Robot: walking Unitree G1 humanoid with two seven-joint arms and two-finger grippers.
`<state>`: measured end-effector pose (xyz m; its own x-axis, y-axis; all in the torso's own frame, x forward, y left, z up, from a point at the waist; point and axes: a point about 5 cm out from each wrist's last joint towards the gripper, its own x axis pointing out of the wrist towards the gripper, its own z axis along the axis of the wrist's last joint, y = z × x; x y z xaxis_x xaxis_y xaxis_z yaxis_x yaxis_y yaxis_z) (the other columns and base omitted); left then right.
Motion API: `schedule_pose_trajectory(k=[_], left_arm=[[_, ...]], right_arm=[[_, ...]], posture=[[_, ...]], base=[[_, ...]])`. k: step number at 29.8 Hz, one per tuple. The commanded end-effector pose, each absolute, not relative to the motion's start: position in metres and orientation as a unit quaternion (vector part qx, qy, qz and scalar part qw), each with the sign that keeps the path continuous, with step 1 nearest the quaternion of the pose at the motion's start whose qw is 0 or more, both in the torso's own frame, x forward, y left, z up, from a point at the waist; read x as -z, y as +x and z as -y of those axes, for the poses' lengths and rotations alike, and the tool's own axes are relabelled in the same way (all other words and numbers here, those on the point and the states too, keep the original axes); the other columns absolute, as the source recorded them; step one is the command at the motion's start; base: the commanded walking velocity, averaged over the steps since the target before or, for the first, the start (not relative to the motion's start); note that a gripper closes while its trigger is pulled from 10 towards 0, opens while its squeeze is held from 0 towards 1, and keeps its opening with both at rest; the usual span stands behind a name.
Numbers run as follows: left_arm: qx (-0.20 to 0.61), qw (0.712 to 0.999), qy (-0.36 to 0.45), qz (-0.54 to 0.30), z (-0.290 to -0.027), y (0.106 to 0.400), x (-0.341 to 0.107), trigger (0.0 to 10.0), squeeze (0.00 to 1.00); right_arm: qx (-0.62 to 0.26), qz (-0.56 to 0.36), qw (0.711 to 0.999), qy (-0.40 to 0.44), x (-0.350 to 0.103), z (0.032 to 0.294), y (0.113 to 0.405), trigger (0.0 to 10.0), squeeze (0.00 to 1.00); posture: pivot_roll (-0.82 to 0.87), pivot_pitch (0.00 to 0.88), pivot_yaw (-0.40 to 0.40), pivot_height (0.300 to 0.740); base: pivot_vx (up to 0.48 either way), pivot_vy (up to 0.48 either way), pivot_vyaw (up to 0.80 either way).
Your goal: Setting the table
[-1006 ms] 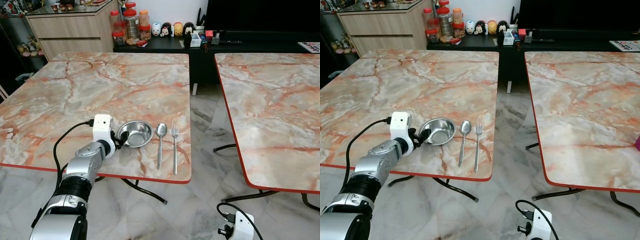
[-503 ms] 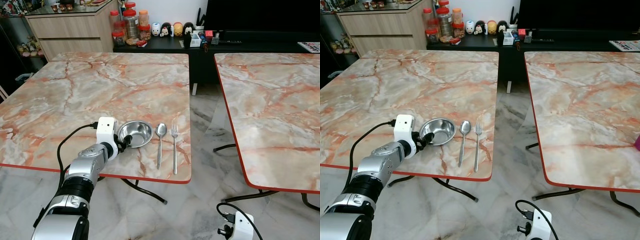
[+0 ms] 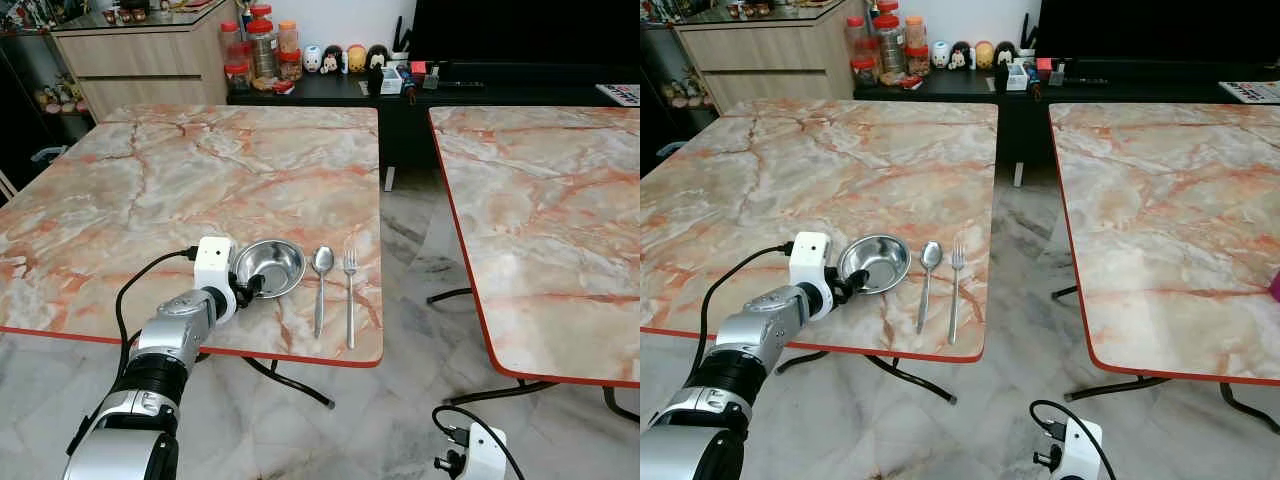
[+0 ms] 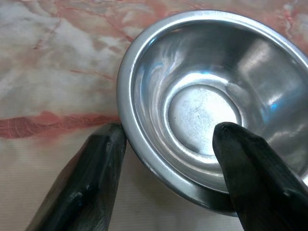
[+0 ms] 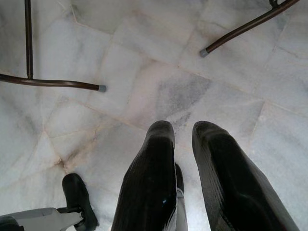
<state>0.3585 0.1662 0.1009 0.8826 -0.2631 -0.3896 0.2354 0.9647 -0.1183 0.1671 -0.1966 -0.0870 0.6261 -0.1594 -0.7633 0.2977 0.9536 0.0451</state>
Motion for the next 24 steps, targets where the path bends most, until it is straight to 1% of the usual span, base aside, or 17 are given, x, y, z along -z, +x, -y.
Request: schedule_pose_trajectory(k=[1, 24], left_arm=[[0.132, 0.966, -0.027, -0.222, -0.1666, 0.3554, -0.0953, 0.0, 0.0], [0.132, 0.964, -0.025, -0.228, -0.168, 0.3533, -0.0929, 0.0, 0.0]], right_arm=[[0.126, -0.416, 0.896, 0.09, 0.0878, 0.1945, 0.1662, 10.0, 0.0], [0.123, -0.421, 0.895, 0.086, 0.0885, 0.1938, 0.1652, 10.0, 0.0]], posture=[[-0.05, 0.0, 0.033, 0.74], [-0.04, 0.0, 0.031, 0.74]], base=[[0.0, 0.0, 0.0], [0.0, 0.0, 0.0]])
